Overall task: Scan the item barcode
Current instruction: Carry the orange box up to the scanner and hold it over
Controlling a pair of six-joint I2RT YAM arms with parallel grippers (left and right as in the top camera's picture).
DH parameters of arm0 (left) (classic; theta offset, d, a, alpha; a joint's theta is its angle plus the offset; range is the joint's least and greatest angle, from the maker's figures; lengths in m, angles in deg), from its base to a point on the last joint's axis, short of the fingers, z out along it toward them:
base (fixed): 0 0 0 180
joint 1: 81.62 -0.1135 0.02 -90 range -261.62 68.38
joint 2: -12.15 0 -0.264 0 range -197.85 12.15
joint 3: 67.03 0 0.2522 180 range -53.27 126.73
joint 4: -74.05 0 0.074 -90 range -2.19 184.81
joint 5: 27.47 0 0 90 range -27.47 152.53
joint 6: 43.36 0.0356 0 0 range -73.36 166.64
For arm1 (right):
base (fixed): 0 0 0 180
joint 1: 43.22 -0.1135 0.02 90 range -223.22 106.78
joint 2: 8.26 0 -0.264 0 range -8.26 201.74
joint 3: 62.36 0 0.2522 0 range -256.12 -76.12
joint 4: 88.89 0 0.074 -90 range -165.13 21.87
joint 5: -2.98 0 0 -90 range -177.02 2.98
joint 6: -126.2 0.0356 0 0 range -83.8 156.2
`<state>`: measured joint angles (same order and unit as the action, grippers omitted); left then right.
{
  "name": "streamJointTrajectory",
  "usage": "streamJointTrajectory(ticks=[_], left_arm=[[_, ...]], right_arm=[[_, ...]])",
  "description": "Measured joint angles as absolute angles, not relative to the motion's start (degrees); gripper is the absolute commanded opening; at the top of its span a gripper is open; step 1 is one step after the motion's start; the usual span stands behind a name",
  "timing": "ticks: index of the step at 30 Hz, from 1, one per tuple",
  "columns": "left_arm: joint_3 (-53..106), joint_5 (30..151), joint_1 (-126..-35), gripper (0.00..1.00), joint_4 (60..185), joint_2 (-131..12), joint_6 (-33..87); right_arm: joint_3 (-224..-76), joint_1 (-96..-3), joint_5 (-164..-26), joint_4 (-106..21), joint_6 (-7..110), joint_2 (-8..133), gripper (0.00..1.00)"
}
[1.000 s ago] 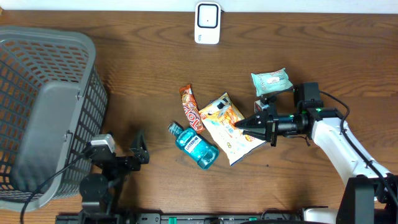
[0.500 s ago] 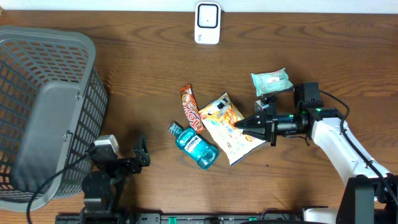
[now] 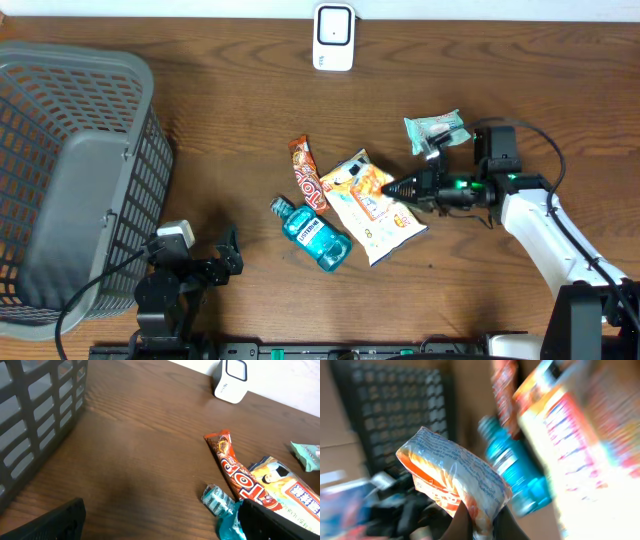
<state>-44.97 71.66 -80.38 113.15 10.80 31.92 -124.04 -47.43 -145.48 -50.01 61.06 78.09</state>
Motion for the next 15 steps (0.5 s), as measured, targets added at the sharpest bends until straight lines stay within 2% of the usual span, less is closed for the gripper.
streamJointTrajectory(ticks=[9, 15], left_arm=[[-45.0, 71.7, -80.4, 0.98, 113.2, 10.8, 31.9], [-45.0, 71.7, -80.4, 0.98, 113.2, 10.8, 31.9]], right_arm=[[-124.0, -51.5, -130.1, -70.0, 57.9, 78.1, 0.01], [-123.9, -57.4, -110.4, -85.9, 55.4, 78.1, 0.01]])
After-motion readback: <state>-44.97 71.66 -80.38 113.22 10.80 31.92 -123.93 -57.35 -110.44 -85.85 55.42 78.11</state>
